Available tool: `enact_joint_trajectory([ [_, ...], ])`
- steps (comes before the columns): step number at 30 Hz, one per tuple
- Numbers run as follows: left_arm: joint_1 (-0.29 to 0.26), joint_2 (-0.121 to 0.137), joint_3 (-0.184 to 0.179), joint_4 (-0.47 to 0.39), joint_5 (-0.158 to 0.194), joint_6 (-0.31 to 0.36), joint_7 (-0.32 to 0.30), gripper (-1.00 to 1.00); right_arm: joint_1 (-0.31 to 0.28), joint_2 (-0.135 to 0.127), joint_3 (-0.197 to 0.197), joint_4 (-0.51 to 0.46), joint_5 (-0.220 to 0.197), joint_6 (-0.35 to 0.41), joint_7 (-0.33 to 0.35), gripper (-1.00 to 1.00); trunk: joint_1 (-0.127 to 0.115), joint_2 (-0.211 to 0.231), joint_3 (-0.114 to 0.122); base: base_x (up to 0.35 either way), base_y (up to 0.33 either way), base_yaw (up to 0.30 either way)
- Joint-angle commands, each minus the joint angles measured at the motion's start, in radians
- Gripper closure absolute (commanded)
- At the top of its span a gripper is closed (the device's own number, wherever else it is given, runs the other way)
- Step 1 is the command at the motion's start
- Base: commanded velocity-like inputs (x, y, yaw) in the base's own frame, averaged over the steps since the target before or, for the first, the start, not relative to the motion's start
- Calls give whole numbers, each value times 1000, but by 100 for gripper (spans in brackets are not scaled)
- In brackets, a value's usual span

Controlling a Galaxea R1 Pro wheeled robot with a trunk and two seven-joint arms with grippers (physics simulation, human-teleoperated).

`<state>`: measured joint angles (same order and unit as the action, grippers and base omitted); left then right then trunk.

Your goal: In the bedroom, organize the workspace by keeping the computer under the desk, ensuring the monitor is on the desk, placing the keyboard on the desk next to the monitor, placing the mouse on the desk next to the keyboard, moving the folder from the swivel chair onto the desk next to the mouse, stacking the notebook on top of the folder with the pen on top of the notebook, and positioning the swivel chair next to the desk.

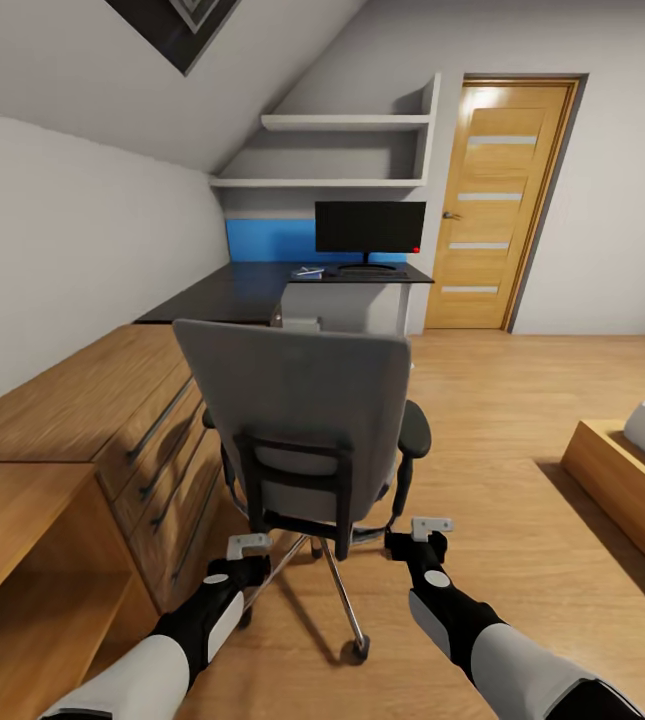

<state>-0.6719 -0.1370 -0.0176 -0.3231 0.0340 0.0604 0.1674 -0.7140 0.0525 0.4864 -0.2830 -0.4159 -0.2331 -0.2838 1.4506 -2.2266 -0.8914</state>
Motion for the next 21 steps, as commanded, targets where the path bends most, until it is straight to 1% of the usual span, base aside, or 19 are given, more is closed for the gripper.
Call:
enact_joint_trajectory([
  [1,0,0,-2,-2,3,6,4,-100,-1,0,9,0,-9,-5,-5,-100,0,0,-1,25,0,0],
  [6,0,-1,-3,-2,3,6,6,-100,-1,0,9,-2,-9,-5,-5,-100,0,0,-1,116,0,0],
  [15,0,0,-3,-2,3,6,6,-100,-1,0,9,-2,-9,-5,-5,-100,0,0,-1,274,-37,-2],
  [21,0,0,-4,-2,3,6,6,-100,-1,0,8,-2,-9,-5,-5,-100,0,0,3,299,-159,-150],
])
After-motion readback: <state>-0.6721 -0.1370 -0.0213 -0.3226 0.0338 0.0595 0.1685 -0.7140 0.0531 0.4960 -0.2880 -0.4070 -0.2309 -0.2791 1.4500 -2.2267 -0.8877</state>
